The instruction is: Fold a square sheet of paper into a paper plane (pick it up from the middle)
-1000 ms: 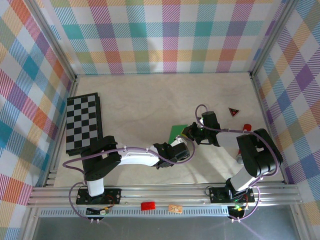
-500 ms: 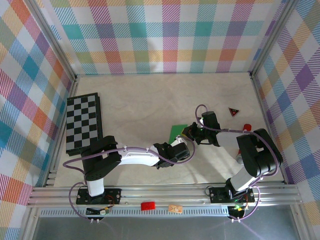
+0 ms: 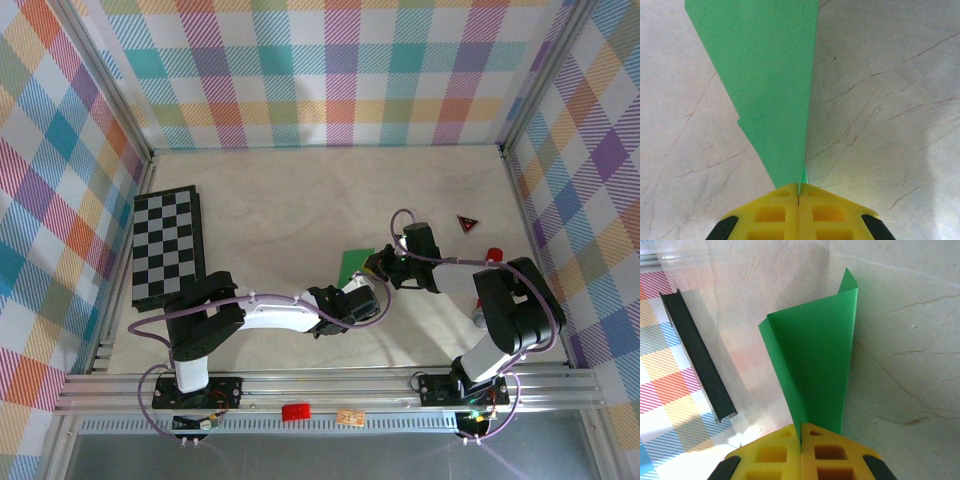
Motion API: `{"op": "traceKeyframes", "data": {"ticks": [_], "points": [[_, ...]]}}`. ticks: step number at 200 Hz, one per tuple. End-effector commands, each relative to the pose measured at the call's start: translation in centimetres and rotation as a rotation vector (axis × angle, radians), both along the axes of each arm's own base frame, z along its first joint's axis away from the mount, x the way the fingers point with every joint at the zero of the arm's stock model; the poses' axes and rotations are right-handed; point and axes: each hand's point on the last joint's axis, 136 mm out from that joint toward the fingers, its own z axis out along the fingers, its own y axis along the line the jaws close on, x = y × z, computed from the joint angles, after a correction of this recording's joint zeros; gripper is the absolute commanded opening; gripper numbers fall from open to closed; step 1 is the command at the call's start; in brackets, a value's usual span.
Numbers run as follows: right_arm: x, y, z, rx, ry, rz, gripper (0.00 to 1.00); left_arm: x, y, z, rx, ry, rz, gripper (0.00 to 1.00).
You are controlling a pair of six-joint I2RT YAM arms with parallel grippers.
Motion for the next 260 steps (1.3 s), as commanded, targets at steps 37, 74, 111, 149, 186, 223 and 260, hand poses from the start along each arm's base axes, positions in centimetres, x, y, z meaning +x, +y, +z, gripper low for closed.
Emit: {"op": "traceKeyframes", "data": {"ticks": [37,74,111,149,186,223,260], "points": [[-0.5,-3.1,0.7,-0.195,-0.041,0.013,0.33,-0.4,-0.7,-0.9,-0.032,0.020,0.012,0.01],[-0.6,-5.8,1.7,-0.280,-0.067,-0.020,0.36,-0.6,-0.8,-1.3,-0.070,0.049,0.022,0.01],[-1.0,-6.7,2.2,-0.305,-0.085,-0.040,0.37,-0.7,-0.8,-1.6,-0.141,0.116,0.039,0.01],[-1.2,-7.3,2.9,-0.322,-0.122,-0.066,0.37,-0.7,-0.7,-1.9,-0.208,0.195,0.049,0.01],[-1.4,-7.4,3.0,-0.326,-0.136,-0.064,0.37,-0.8,-1.2,-2.1,-0.283,0.294,0.043,0.02],[-1.3,-7.3,2.9,-0.312,-0.160,-0.060,0.37,-0.7,-1.7,-2.4,-0.366,0.409,0.050,0.02],[-1.4,-7.0,2.8,-0.291,-0.175,-0.056,0.36,-0.6,-1.9,-2.8,-0.426,0.514,0.049,0.02]]}}
